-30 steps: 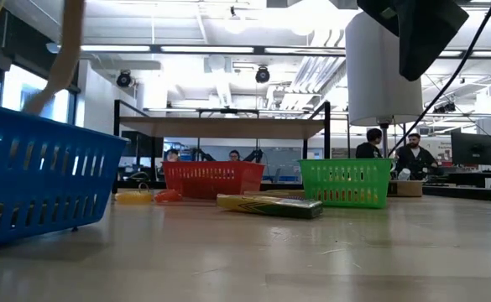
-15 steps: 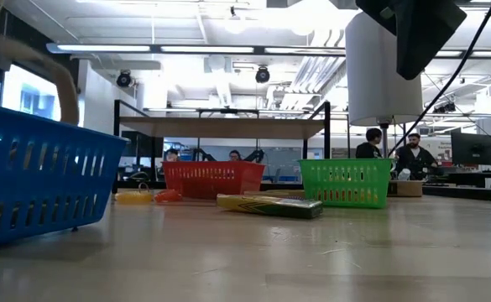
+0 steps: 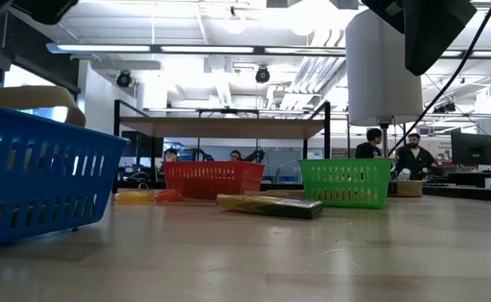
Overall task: Pick & Place Office Desk Supplies
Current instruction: Put the brown rubber band into the blue bin, then put the violet spring keychain into the green bin
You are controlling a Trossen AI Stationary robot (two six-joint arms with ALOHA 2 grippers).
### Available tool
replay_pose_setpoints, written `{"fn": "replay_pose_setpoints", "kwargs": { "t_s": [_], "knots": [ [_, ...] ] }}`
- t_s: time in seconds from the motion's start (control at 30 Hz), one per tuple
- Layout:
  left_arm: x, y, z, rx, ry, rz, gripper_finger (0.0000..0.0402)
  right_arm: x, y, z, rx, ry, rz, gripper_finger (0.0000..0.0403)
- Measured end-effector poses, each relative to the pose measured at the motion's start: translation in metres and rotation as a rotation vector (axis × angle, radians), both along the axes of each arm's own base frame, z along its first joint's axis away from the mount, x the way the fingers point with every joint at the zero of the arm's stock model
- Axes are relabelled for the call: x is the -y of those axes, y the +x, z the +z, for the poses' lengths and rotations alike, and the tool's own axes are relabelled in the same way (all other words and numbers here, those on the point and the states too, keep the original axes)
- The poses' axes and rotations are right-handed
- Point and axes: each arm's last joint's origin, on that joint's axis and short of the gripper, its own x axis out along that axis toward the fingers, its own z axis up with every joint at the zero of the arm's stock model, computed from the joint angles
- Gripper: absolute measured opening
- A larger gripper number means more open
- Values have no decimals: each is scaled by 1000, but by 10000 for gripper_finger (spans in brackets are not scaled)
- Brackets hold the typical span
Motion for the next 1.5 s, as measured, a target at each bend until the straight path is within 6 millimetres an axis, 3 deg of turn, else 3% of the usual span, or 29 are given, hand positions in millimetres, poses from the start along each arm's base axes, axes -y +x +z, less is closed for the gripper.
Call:
{"fn": "replay_pose_setpoints", "kwargs": {
  "t_s": [0.37,0.53,1.0,1.23,1.5],
  "knots": [
    [-6,10,-1,-38,-55,-50,1,0,0,0,1,-1,3,246],
    [-13,19,-11,-119,-90,-79,4,0,0,0,3,-8,16,246],
    [-20,26,-9,-132,-109,-139,118,6,2,-17,-18,50,61,246],
    [-25,21,10,-78,-123,-163,124,7,3,-17,-13,41,82,246],
    [-37,0,44,-7,-38,-183,124,8,1,-18,-62,84,19,246]
  ]
}}
